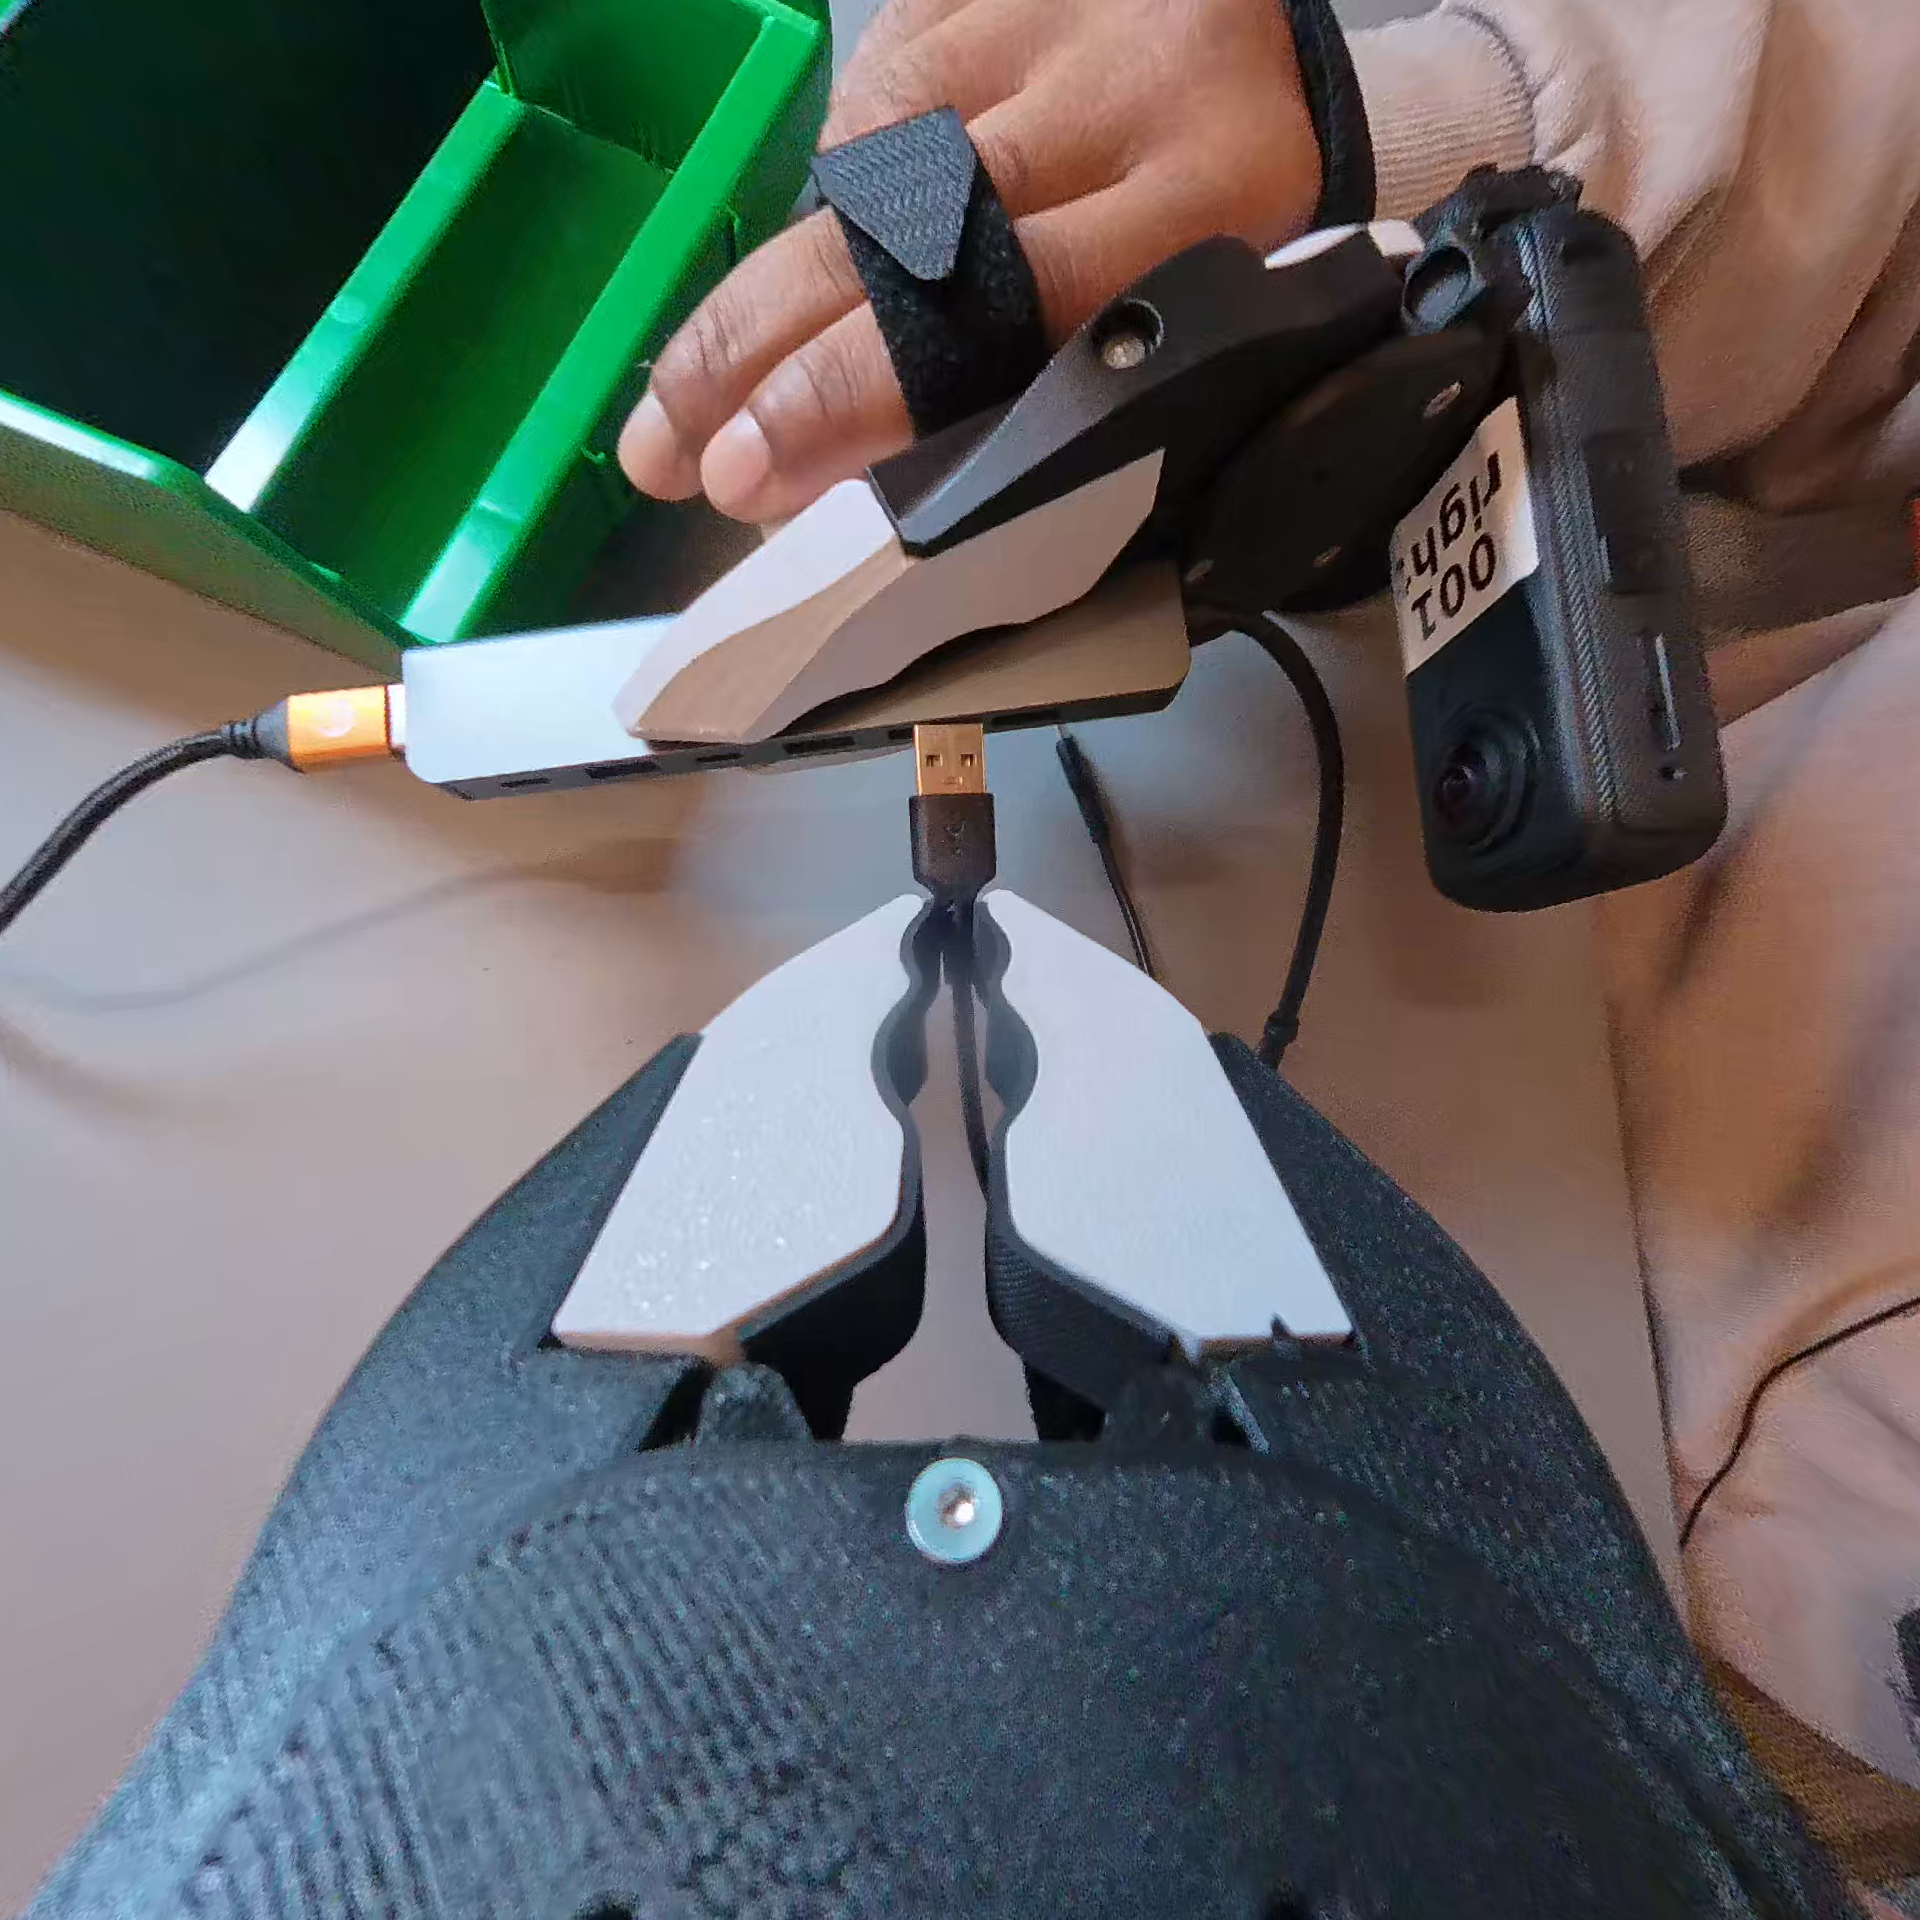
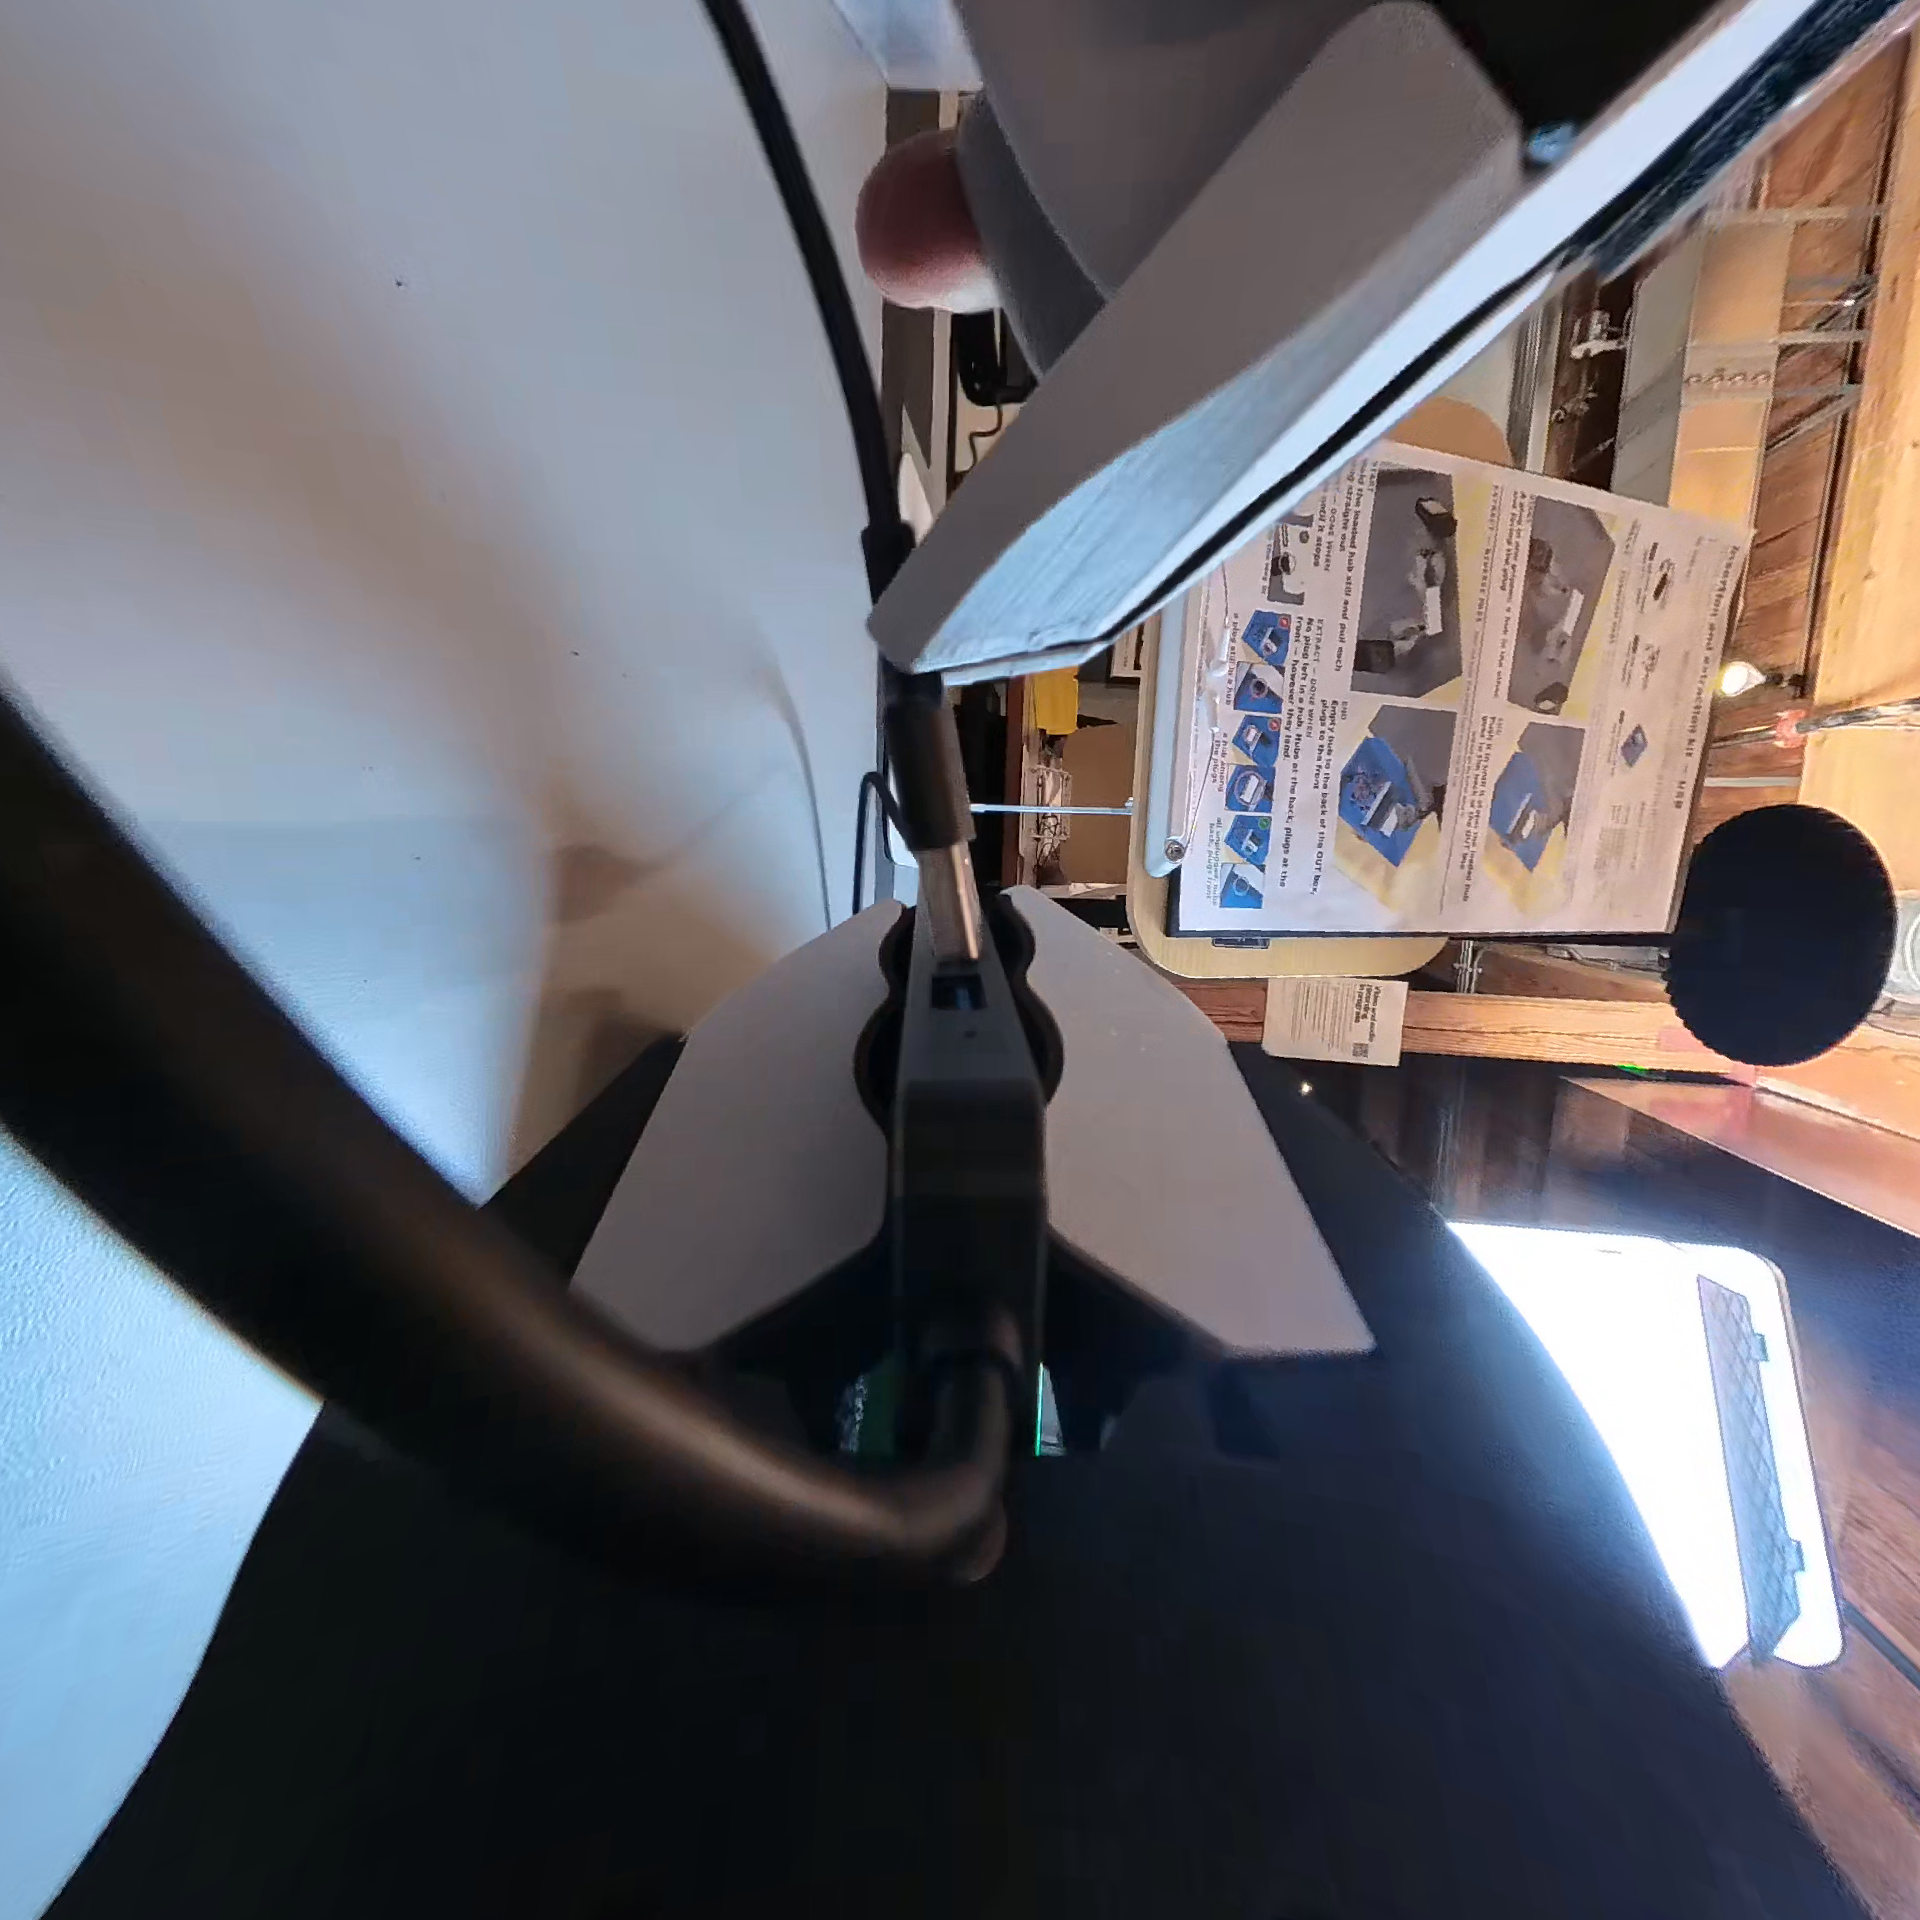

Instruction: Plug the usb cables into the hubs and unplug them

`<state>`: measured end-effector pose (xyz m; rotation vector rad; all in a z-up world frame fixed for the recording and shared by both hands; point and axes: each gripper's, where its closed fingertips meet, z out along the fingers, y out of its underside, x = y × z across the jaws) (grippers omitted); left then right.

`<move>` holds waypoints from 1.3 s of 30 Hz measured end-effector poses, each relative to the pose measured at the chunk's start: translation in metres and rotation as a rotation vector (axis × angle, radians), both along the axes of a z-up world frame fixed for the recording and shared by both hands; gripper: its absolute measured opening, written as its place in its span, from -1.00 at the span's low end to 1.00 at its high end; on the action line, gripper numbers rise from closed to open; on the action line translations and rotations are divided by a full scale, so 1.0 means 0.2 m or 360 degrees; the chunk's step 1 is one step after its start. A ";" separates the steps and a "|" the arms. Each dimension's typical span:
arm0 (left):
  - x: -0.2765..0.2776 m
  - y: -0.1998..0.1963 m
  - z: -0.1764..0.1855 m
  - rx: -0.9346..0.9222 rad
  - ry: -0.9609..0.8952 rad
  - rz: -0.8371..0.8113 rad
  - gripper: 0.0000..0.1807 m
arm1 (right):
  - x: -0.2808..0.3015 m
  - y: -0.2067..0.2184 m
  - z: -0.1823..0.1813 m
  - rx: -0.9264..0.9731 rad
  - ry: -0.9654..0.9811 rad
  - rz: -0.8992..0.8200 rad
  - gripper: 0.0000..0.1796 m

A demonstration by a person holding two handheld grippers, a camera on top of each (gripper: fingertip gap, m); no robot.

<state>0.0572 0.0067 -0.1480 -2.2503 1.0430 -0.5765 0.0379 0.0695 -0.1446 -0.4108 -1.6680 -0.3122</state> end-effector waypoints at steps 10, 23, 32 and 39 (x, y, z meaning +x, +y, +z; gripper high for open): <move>-0.01 0.00 -0.06 -0.0192 -0.0164 0.0063 -0.93 | 0.00 -0.01 -0.04 0.0055 -0.0058 0.0000 -0.85; -0.01 -0.01 -0.13 -0.0249 -0.0085 0.0041 -0.93 | -0.02 -0.05 -0.14 0.0106 -0.0181 0.0064 -0.85; 0.00 0.02 -0.08 -0.0126 -0.0223 0.0052 -0.92 | -0.03 -0.15 -0.13 -0.0004 -0.0131 0.0191 -0.85; 0.01 0.01 0.06 -0.0080 -0.0409 0.0012 -0.93 | -0.01 -0.12 0.02 -0.0138 0.0050 0.0139 -0.82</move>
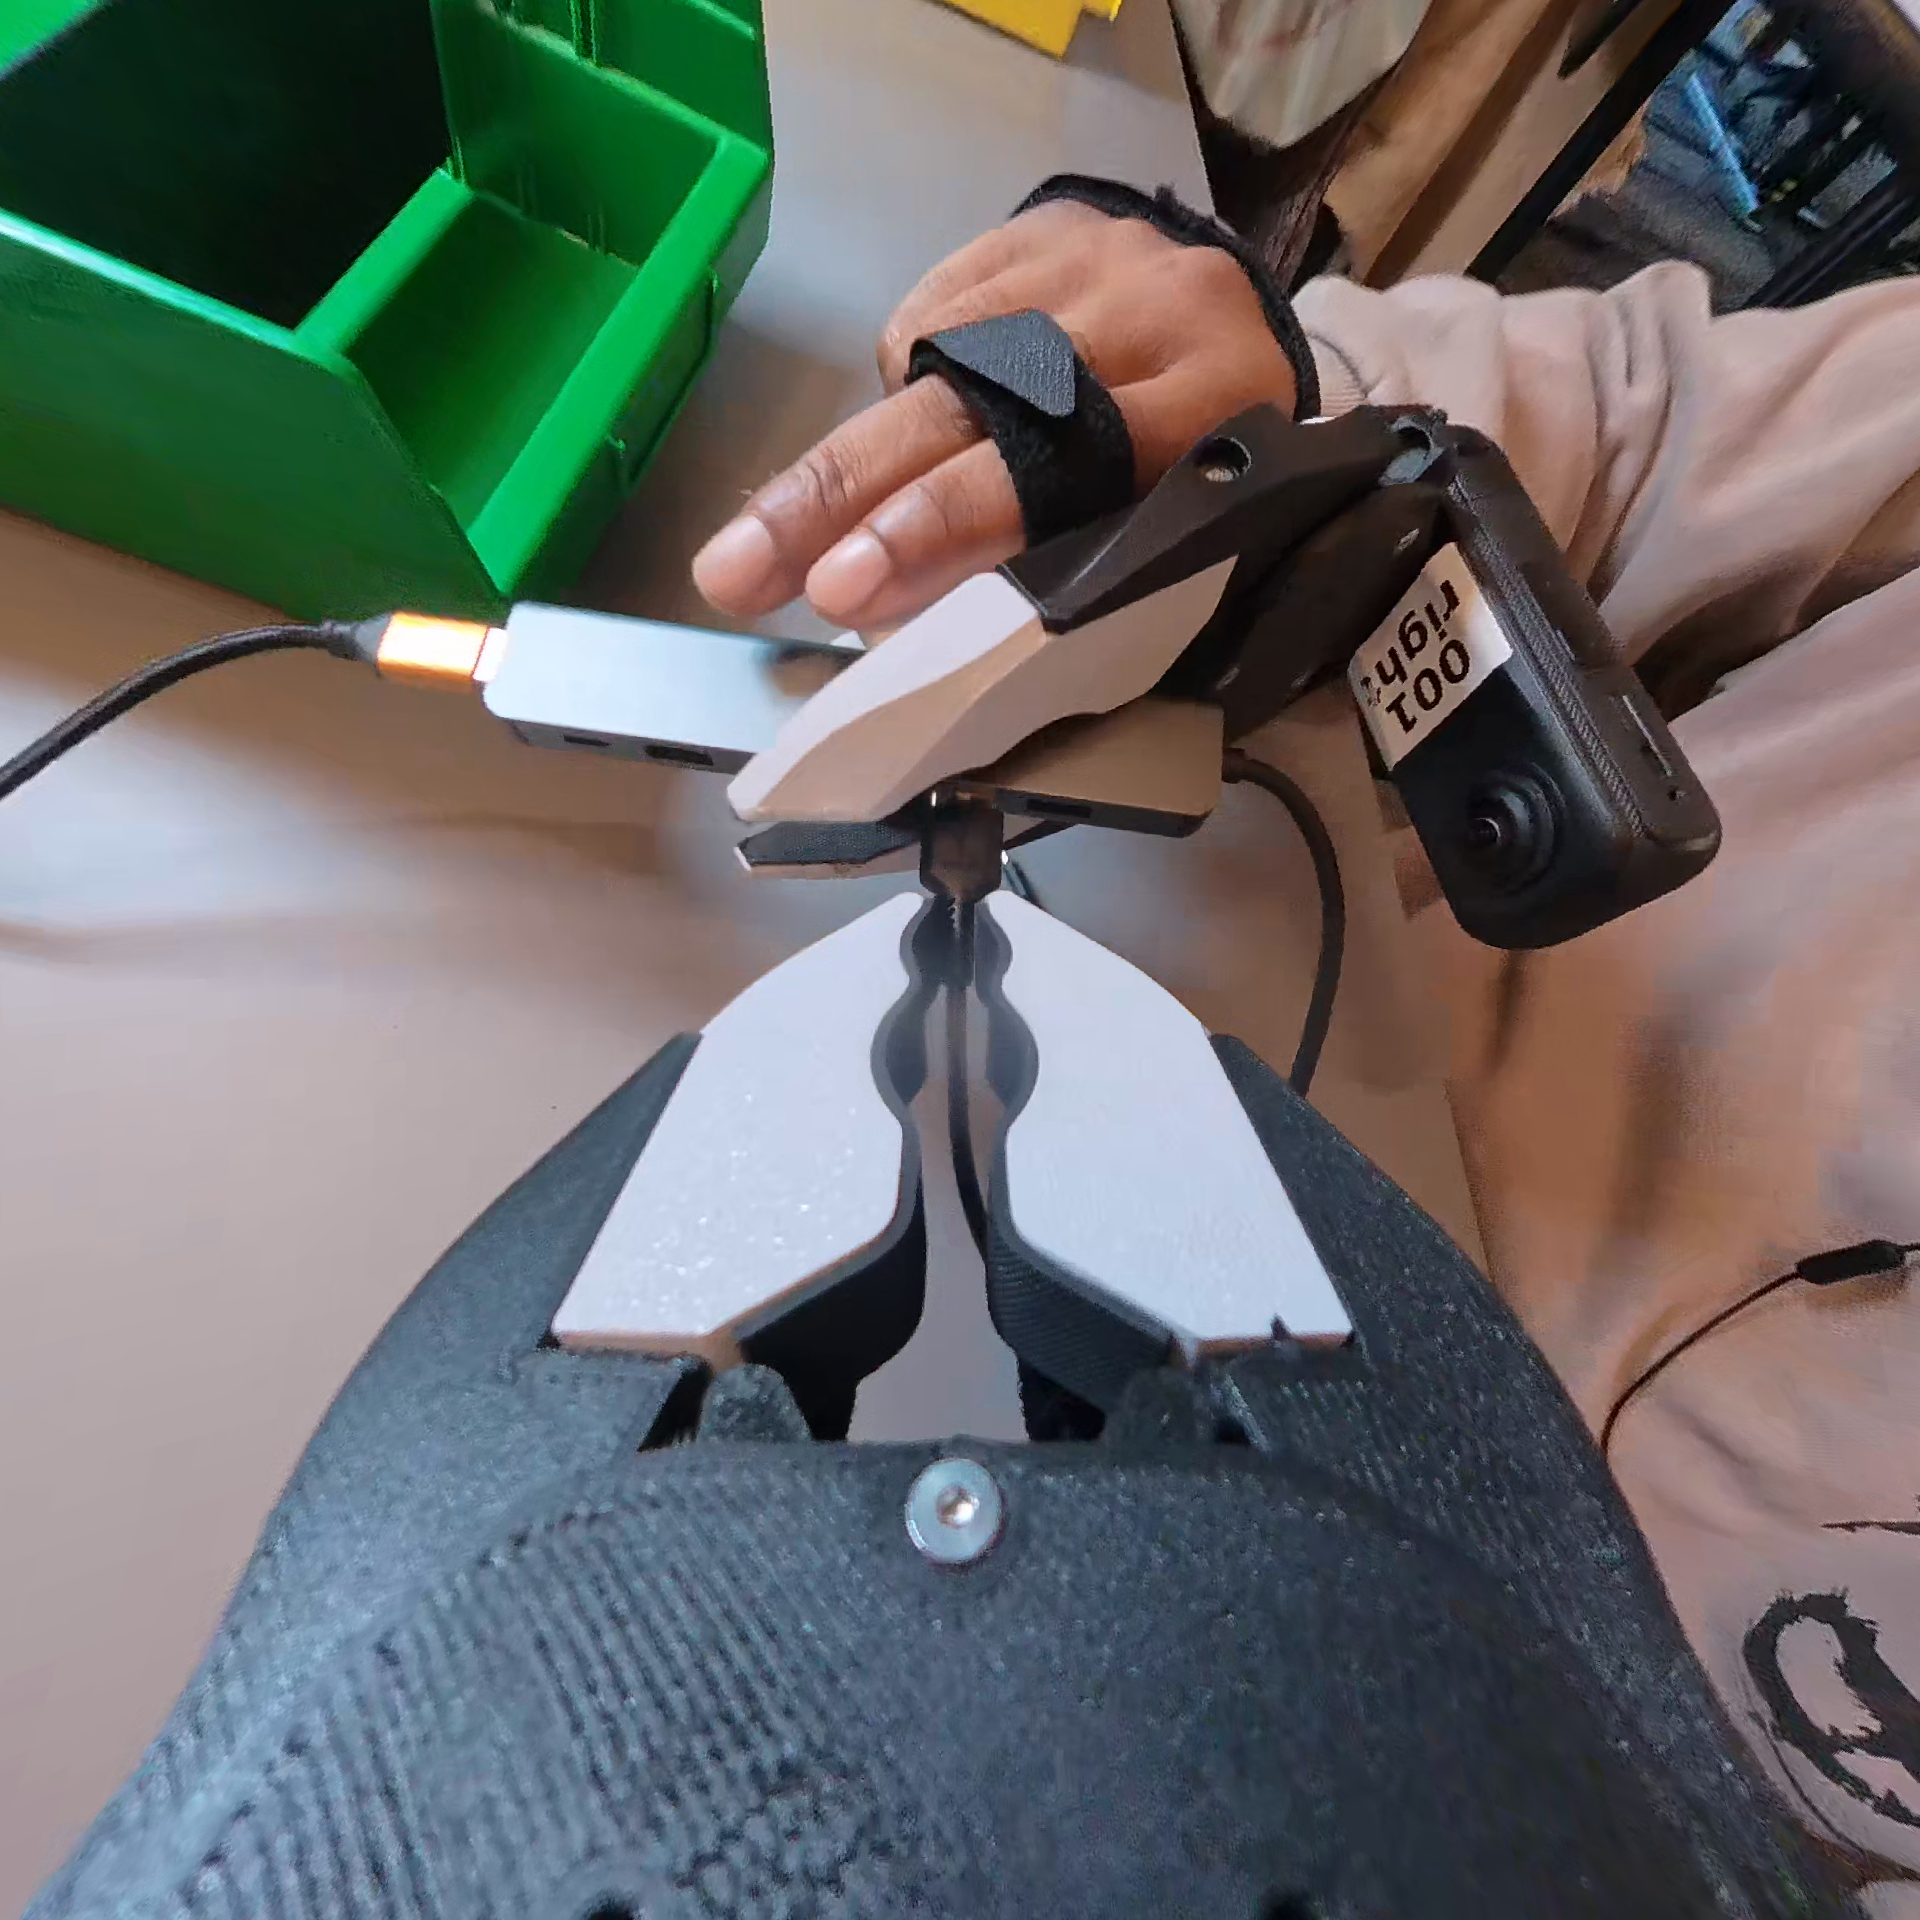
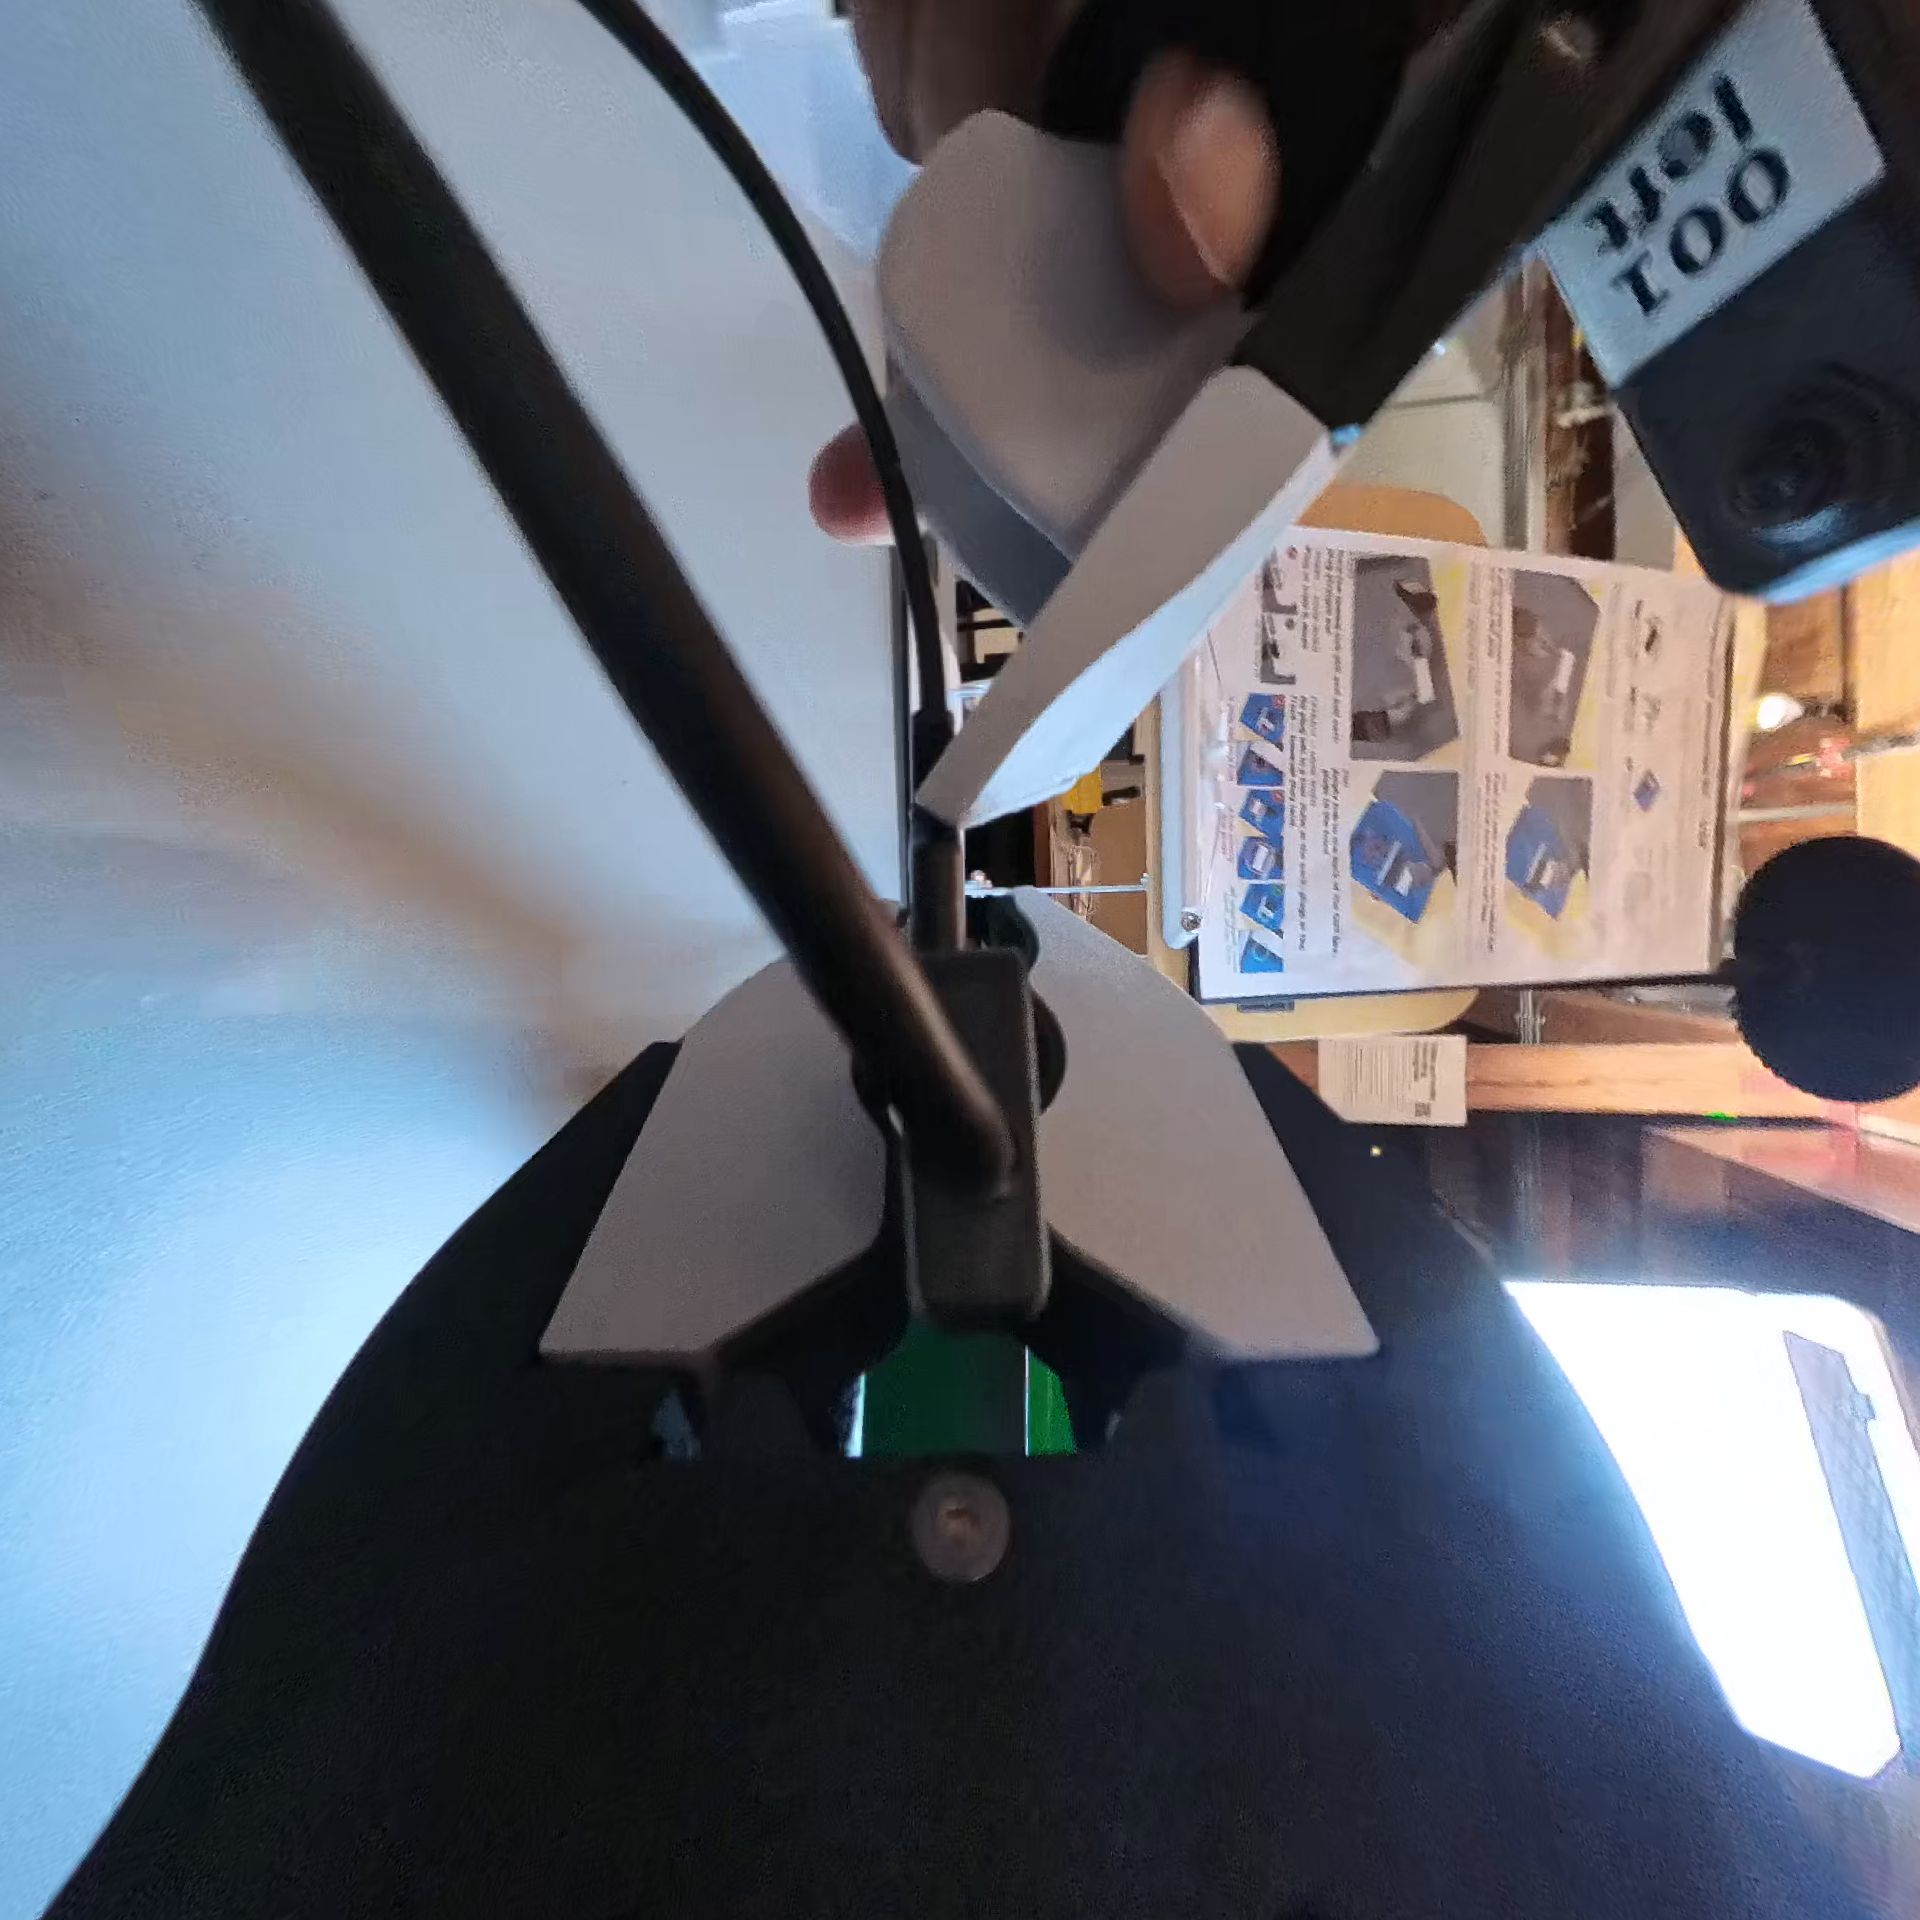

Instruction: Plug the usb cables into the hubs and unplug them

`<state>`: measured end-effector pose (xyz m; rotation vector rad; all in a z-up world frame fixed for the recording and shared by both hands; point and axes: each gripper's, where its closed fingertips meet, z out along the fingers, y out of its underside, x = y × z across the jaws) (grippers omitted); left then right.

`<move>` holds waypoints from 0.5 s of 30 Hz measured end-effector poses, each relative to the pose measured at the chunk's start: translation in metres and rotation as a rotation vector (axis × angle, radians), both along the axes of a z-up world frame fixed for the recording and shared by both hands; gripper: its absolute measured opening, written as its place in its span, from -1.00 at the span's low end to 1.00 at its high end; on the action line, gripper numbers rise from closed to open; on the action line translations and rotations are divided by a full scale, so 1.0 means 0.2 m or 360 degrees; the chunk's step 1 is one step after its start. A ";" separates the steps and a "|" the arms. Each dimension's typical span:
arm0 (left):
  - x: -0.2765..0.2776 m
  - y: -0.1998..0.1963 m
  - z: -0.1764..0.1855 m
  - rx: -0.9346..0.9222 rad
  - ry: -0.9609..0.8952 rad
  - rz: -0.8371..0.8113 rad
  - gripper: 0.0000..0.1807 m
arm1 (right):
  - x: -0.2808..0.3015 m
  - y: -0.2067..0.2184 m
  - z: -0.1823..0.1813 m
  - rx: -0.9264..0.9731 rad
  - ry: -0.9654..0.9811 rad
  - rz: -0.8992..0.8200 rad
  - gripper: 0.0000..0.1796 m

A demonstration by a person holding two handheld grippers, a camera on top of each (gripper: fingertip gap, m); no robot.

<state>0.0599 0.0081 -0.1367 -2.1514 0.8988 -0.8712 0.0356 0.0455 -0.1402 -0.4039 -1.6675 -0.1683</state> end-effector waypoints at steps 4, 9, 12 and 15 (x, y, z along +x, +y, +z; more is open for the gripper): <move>-0.02 -0.01 0.07 0.0042 -0.0041 0.0028 -0.93 | 0.01 0.00 0.08 -0.0116 0.0074 -0.0026 -0.77; -0.03 -0.03 0.12 0.0078 -0.0030 0.0041 -0.93 | 0.03 0.03 0.06 -0.0140 0.0029 -0.0065 -0.81; -0.01 -0.05 0.11 0.0080 -0.0013 0.0007 -0.92 | 0.02 0.02 0.05 -0.0093 0.0005 -0.0065 -0.87; 0.02 -0.07 0.16 0.0142 -0.0053 -0.0041 -0.92 | 0.03 -0.01 0.09 -0.0130 0.0079 0.0003 -0.87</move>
